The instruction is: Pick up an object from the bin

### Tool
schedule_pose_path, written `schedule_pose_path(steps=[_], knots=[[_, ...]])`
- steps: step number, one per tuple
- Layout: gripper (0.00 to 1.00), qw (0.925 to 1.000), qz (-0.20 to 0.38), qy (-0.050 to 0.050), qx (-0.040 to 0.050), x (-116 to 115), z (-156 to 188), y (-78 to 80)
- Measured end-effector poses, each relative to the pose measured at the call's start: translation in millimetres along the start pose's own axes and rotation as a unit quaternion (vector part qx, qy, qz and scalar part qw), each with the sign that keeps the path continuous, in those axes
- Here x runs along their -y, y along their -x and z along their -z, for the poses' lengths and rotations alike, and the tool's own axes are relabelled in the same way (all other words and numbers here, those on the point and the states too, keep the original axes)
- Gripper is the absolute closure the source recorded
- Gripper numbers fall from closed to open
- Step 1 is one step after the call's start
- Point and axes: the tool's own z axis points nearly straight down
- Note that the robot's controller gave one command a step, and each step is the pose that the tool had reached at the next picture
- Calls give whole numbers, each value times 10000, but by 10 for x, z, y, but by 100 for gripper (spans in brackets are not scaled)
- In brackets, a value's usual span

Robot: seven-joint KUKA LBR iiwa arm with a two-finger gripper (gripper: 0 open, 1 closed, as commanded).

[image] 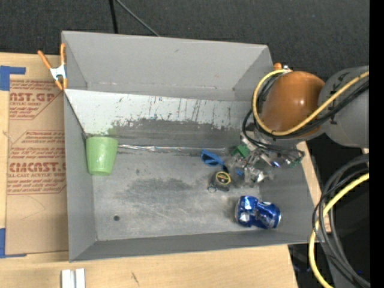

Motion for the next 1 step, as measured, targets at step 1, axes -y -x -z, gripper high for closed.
schedule_pose_path(steps=[1], knots=[[0,10000,-9,11,-6,-1,-4,-10]])
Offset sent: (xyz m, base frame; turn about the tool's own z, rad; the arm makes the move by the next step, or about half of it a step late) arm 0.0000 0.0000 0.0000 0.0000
